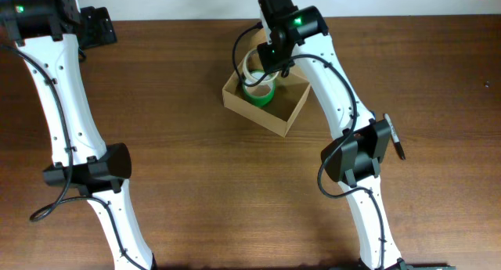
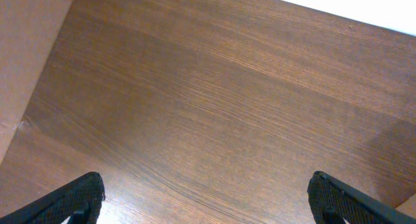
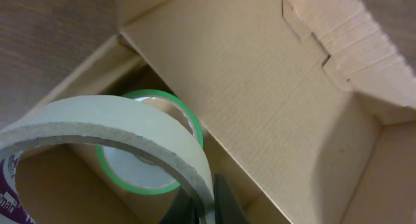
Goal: Pack container
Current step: 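Place the white tape into the box on the green tape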
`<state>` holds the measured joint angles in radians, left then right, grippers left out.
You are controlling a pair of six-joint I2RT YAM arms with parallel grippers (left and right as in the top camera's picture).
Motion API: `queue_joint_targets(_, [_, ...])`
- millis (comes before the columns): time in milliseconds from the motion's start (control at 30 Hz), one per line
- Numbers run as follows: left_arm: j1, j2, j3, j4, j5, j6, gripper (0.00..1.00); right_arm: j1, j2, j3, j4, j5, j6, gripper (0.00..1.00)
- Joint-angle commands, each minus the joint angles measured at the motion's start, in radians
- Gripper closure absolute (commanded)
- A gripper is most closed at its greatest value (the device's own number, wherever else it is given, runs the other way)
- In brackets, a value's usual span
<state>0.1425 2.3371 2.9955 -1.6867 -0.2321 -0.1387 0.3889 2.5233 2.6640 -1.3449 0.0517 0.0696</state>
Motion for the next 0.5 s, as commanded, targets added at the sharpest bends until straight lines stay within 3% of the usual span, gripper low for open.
queue_joint_targets(0, [0.005,-0.020,-0.005,0.000,0.008,0.009,0.00,0.003,0.046,-0.029,0.000,-0.043,0.017,0.96])
queue_joint_targets(467, [0.005,-0.020,-0.005,0.000,0.008,0.009,0.00,0.008,0.057,-0.139,0.060,-0.041,0.025,0.96])
